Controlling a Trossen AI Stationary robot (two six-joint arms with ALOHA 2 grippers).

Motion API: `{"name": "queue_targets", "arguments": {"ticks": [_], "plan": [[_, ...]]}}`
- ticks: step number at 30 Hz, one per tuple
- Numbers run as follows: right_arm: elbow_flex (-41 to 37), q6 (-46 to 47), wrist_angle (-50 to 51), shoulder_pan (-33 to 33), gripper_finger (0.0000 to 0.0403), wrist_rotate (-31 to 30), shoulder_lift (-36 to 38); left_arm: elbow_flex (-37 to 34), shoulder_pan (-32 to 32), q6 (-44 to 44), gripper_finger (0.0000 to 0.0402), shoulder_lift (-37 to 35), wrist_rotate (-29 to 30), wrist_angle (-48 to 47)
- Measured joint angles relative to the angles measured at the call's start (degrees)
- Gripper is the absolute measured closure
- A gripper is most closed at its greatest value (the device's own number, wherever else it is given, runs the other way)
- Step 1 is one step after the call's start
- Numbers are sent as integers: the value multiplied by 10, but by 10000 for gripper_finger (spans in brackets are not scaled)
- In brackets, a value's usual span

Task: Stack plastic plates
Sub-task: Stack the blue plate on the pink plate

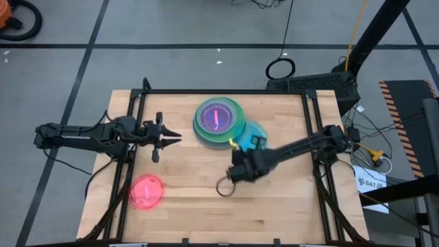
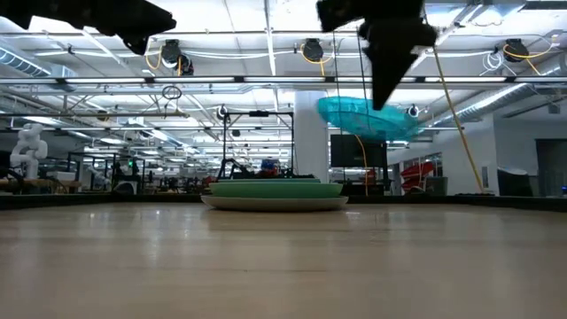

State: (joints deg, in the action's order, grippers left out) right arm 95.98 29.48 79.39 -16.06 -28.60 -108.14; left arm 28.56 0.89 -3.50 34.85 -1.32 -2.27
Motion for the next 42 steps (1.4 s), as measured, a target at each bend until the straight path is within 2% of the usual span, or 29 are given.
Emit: {"name": "queue_targets", "arguments": {"ticks": [4,10,16,21,27,31,36,42], "plan": [[0,-176,-41,58,403,-49,0,0,0,-23,325,0,7,-11],[0,-386,-164,122,403,-57,12,0,0,-33,325,-10,45,-40],[0,-513,-243,181,403,45,15,0,3,-35,325,-41,50,-56],[0,-613,-288,223,403,92,11,0,10,-48,325,-71,50,-67],[-3,-670,-337,280,403,211,11,0,21,-34,325,-83,60,-88],[-33,-705,-399,302,403,259,11,0,22,-16,325,-83,70,-101],[-78,-707,-451,307,403,272,11,0,22,3,325,-83,88,-107],[-83,-677,-441,307,399,269,10,0,22,18,325,-83,131,-133]]}}
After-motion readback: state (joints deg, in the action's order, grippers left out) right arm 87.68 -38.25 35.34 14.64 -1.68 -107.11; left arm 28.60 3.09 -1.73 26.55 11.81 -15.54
